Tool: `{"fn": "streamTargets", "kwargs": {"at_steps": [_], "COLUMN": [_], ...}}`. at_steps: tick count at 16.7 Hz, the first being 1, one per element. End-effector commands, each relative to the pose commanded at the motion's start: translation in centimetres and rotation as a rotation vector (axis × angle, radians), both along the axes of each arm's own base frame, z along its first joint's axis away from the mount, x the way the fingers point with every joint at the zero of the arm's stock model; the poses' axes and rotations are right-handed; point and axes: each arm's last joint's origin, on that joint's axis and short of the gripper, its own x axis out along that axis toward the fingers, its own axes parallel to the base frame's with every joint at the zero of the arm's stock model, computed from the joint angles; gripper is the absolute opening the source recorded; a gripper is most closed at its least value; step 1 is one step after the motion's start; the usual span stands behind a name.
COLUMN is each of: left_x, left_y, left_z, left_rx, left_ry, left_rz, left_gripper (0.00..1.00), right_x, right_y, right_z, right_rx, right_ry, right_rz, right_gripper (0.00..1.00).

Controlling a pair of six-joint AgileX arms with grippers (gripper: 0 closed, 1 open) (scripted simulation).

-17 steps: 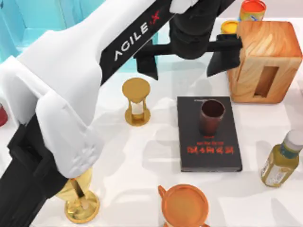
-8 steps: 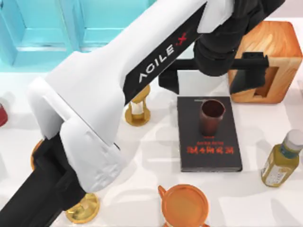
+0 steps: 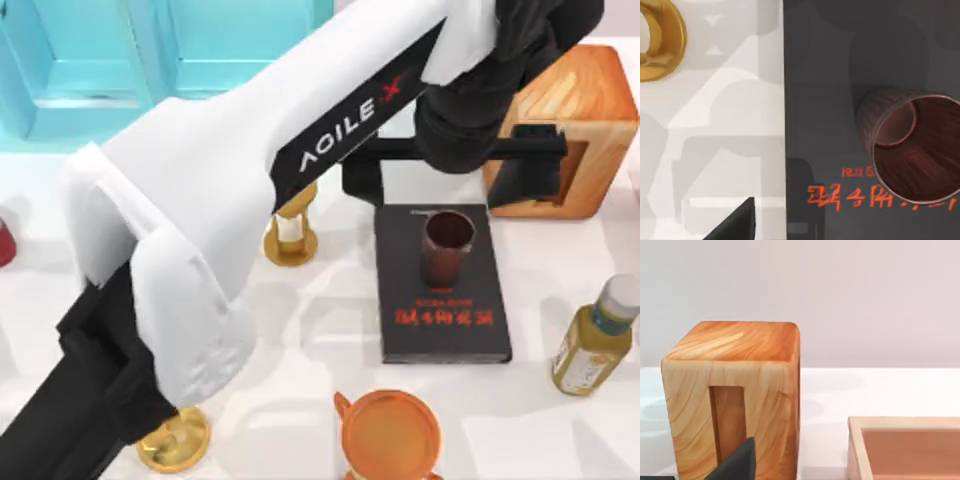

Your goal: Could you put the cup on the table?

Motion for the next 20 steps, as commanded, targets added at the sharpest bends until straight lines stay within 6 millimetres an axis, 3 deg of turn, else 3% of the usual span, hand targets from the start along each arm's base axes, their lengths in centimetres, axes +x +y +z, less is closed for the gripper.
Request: {"fn": "streamTargets", "kwargs": {"at_steps": [9,15,20], "left_x": [1.1,1.1,1.1], "left_y": [0.1,0.2,0.2], "left_z": [-7.0,-7.6,-7.6], "left_rx": [0.001,0.000,0.000], "left_ry": [0.001,0.000,0.000], "left_rz": [0.000,0.000,0.000], "left_gripper": [1.00,1.00,0.62], "right_x": [0.0,0.0,0.0], "right_y": [0.0,0.0,0.0], "right_z": [0.0,0.0,0.0], "right_rx": [0.000,0.000,0.000], "right_ry": [0.000,0.000,0.000], "right_rz": [0.000,0.000,0.000], "right_gripper": [1.00,1.00,1.00]}}
